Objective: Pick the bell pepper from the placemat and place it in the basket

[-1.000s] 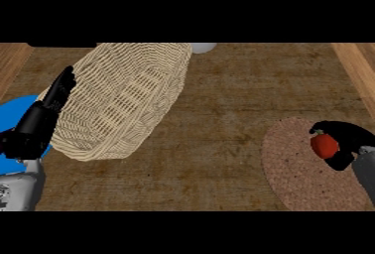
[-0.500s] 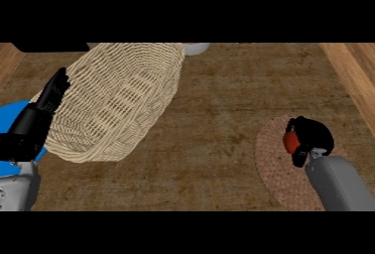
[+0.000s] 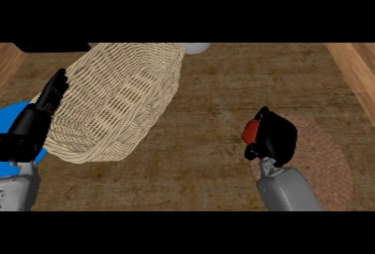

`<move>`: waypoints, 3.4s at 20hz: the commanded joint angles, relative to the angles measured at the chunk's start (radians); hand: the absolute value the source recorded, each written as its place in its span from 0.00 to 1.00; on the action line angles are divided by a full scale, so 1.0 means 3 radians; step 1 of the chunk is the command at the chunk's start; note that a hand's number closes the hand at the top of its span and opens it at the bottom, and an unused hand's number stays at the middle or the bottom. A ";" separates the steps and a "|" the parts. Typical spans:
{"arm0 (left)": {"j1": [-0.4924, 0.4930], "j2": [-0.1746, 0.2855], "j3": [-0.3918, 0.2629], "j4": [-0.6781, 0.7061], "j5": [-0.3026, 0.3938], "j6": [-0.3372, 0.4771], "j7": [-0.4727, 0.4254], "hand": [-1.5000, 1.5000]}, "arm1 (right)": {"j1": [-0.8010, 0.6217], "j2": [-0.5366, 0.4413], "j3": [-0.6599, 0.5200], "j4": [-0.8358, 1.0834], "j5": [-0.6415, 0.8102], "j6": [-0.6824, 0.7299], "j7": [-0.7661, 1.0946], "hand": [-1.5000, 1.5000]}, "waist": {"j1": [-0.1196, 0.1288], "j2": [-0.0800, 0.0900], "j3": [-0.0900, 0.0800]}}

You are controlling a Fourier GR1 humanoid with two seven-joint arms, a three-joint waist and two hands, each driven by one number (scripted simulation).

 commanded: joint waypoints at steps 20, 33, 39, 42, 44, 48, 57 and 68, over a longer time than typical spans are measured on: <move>-0.0267 -0.0153 -0.0167 0.0181 -0.0147 0.0016 -0.0023 0.50 | -0.3184 0.0116 0.0410 -0.0278 -0.1183 -0.0139 0.1494 1.00 | 0.0224 0.0072 -0.0003; -0.0280 -0.0202 -0.0218 0.0151 -0.0124 -0.0052 -0.0020 0.50 | -0.4214 0.0116 0.0233 0.1512 -0.2125 -0.0606 0.1386 1.00 | 0.0359 0.0097 -0.0009; -0.0383 -0.0215 -0.0270 0.0114 -0.0173 -0.0053 0.0080 0.50 | -0.4388 0.0116 0.0262 0.2087 -0.2601 -0.0665 0.1371 1.00 | 0.0372 0.0095 -0.0008; -0.0404 -0.0171 -0.0178 0.0170 -0.0125 -0.0070 0.0046 0.50 | -0.4482 0.0116 0.0347 0.2496 -0.2584 -0.0336 0.1242 1.00 | 0.0312 0.0098 -0.0008; -0.0322 -0.0168 -0.0168 0.0193 -0.0132 -0.0068 0.0004 0.50 | -0.4536 0.0116 0.0534 0.2583 -0.2683 -0.0194 0.1360 1.00 | 0.0328 0.0086 -0.0010; -0.0349 -0.0235 -0.0188 0.0175 -0.0089 -0.0075 0.0051 0.50 | -0.4726 0.0116 0.0710 0.2839 -0.2826 0.0003 0.1341 1.00 | 0.0331 0.0089 -0.0009; -0.0333 -0.0311 -0.0267 0.0144 -0.0235 0.0033 0.0036 0.50 | -0.4732 0.0116 0.0749 0.3063 -0.3518 -0.0241 0.0963 0.00 | 0.0347 0.0110 -0.0006; -0.0293 -0.0198 -0.0096 0.0073 -0.0188 0.0015 0.0093 0.50 | -0.4805 0.0110 0.0545 0.3047 -0.3235 -0.1982 0.0785 0.00 | 0.0161 0.0063 0.0006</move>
